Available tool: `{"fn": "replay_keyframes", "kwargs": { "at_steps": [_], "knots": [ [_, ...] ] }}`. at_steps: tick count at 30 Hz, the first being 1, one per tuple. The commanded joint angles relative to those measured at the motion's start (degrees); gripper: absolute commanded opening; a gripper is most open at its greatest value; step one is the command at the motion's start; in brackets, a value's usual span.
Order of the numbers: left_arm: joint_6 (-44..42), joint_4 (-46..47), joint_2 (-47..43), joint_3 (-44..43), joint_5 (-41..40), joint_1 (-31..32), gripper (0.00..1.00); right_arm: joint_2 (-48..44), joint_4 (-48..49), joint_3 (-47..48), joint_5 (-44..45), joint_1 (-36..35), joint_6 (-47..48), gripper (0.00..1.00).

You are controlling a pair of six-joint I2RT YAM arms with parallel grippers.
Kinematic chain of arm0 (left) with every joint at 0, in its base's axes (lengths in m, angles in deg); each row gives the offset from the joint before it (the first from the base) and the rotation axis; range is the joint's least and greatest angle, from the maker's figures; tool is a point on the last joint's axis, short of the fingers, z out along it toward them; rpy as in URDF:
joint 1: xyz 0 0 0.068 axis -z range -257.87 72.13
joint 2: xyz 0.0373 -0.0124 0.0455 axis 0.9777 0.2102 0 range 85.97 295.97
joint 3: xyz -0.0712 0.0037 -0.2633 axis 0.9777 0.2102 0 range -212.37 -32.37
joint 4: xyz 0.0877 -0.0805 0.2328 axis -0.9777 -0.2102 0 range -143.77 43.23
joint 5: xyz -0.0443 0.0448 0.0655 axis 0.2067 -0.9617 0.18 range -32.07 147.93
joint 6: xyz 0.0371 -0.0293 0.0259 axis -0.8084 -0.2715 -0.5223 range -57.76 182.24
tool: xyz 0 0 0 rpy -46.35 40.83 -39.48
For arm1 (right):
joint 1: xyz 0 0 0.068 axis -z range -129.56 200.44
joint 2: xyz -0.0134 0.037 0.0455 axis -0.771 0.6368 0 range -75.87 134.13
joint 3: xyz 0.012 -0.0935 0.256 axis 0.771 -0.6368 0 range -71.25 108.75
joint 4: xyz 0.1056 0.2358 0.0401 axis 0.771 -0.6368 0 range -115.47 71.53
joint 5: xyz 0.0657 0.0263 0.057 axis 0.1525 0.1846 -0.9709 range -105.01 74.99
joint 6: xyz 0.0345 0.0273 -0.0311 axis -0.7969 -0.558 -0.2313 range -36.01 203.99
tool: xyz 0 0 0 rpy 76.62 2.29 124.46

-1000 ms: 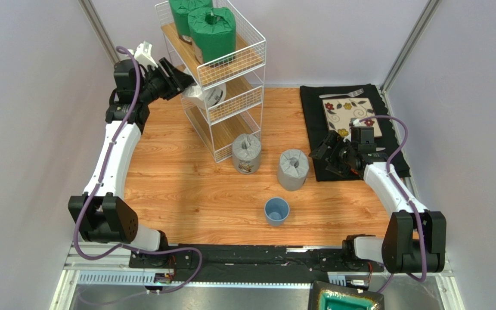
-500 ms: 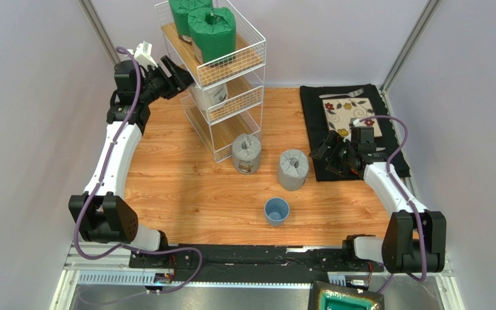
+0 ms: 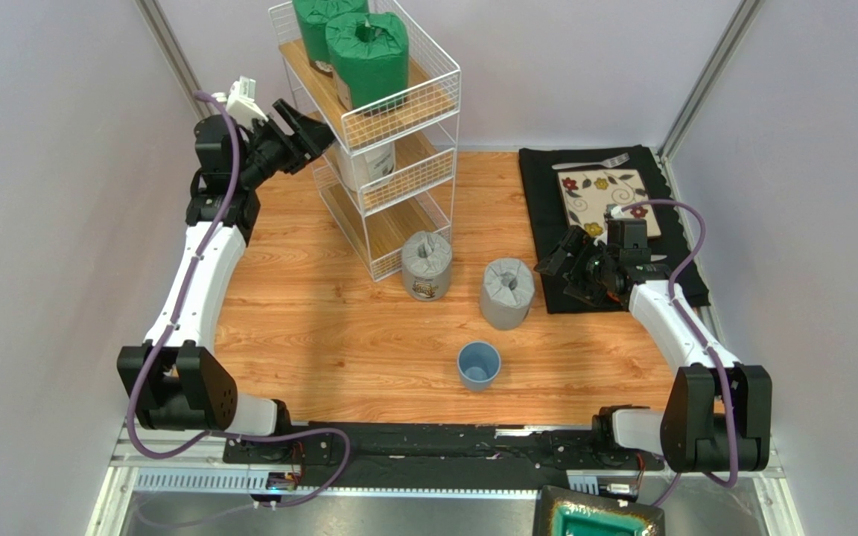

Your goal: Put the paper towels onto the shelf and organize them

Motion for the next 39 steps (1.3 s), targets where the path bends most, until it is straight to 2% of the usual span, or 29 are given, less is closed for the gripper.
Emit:
{"fn": "replay_keyframes", "kwargs": {
  "at_steps": [1, 9, 19, 39],
  "knots": [
    [3.9, 8.0, -2.4, 0.7, 2.5, 0.0, 0.77, -0.3, 0.9, -0.6, 0.3, 0.2, 0.1, 0.89],
    [6.6, 11.7, -5.3, 6.3, 4.6, 0.0, 0.77, 0.1, 1.0, -0.5, 0.3, 0.2, 0.2, 0.90],
    [4.0, 8.5, -10.0, 9.8, 4.2, -0.2, 0.78, 0.7, 1.6, -0.6, -0.3, 0.2, 0.0, 0.90],
    [11.6, 17.9, -6.2, 14.1, 8.3, -0.1, 0.78, 0.6, 1.2, -0.2, -0.4, 0.2, -0.2, 0.89]
  ]
}}
